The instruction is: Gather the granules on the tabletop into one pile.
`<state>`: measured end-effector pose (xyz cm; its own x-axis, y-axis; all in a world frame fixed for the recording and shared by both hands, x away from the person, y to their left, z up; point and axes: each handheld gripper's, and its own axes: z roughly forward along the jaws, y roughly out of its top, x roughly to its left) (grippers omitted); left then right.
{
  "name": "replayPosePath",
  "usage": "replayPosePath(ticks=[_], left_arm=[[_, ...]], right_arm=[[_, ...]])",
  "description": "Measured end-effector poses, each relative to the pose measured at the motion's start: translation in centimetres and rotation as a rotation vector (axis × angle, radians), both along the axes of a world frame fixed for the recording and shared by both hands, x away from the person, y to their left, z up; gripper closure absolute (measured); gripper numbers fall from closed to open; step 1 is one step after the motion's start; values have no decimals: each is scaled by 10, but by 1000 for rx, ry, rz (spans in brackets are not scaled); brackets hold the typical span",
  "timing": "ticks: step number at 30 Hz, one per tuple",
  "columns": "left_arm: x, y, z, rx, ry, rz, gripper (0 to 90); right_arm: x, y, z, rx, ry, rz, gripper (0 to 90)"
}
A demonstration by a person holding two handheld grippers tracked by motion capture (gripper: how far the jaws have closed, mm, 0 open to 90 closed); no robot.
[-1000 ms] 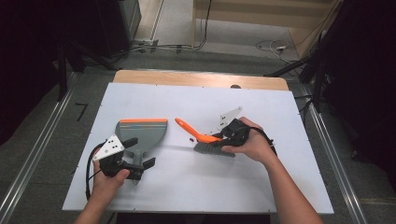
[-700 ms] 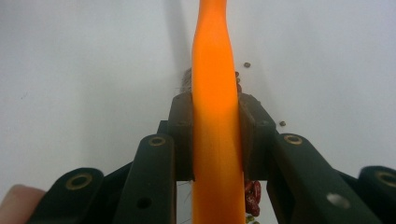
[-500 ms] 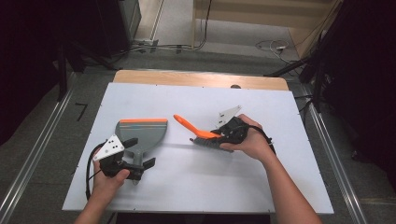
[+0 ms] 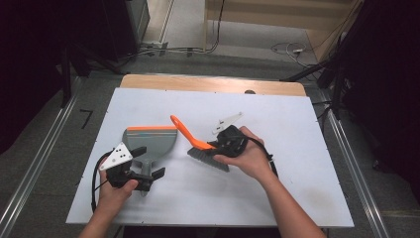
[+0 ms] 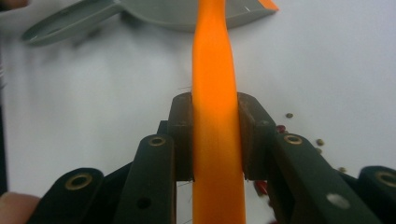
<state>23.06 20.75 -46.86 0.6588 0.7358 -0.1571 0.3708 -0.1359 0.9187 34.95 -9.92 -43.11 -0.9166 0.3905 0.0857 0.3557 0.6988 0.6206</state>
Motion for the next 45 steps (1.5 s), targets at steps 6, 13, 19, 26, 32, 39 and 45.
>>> replayPosePath(ticks=[6,13,19,26,32,39,45], left_arm=[[-1,1,0,-3,-2,2,0],[0,2,0,-3,-1,2,0],[0,0,0,2,-2,-3,0],[0,-2,0,5,-1,-5,0],[1,-1,-1,5,0,-4,0],[0,-1,0,3,-2,-2,0],[0,-1,0,4,-1,-1,0]], right_arm=[[19,7,-19,56,92,-246,690],[28,-8,-20,55,94,-373,689],[29,-30,-21,78,105,-441,689],[27,-46,-22,103,107,-470,689],[24,-57,-9,185,110,-447,690],[33,-86,11,185,-1,-523,690],[48,-104,2,57,-73,-623,689]])
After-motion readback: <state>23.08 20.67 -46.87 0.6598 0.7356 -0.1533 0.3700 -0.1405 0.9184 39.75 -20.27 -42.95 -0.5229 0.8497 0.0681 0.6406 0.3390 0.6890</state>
